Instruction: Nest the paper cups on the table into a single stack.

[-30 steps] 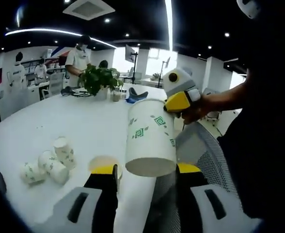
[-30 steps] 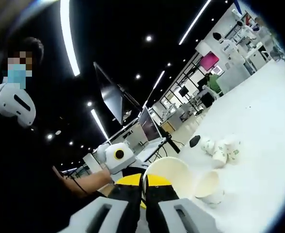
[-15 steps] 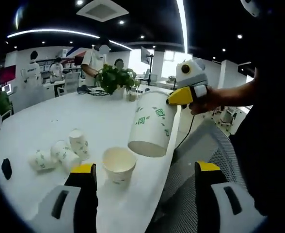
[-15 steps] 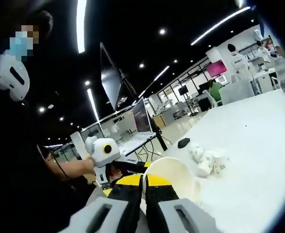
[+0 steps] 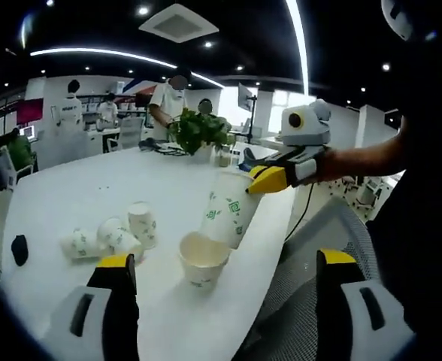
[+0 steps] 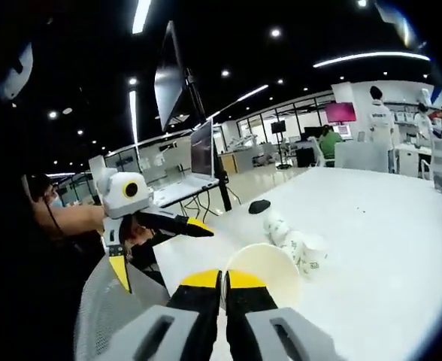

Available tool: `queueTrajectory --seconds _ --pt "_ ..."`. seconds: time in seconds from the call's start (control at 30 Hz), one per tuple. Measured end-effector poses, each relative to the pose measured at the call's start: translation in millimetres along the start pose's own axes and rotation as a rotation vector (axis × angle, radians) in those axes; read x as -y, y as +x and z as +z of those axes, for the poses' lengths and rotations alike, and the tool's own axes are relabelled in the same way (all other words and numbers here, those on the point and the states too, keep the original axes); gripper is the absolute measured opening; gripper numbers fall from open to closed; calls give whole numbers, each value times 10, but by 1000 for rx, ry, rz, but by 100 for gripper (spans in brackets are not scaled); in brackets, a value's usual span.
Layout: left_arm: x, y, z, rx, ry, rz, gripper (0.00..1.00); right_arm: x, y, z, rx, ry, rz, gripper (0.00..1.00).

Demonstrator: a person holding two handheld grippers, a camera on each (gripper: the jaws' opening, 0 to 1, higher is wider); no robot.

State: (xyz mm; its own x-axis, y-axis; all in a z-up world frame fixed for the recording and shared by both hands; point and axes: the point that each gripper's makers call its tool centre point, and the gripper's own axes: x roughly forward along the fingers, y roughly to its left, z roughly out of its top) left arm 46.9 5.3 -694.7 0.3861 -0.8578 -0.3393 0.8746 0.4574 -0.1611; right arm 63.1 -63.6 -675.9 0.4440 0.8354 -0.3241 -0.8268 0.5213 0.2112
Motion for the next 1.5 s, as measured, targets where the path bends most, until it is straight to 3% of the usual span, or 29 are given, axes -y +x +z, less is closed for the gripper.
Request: queueTrajectory --seconds 0.33,0.77,1.5 --pt "14 -31 -98 -37 10 15 99 40 117 -36 -46 -76 -13 0" --pt "5 -62 -119 -39 -5 21 99 40 312 -172 -120 -187 -10 0" --pt "12 -73 -208 -63 0 28 97 -23 508 -391 -259 -321 38 0"
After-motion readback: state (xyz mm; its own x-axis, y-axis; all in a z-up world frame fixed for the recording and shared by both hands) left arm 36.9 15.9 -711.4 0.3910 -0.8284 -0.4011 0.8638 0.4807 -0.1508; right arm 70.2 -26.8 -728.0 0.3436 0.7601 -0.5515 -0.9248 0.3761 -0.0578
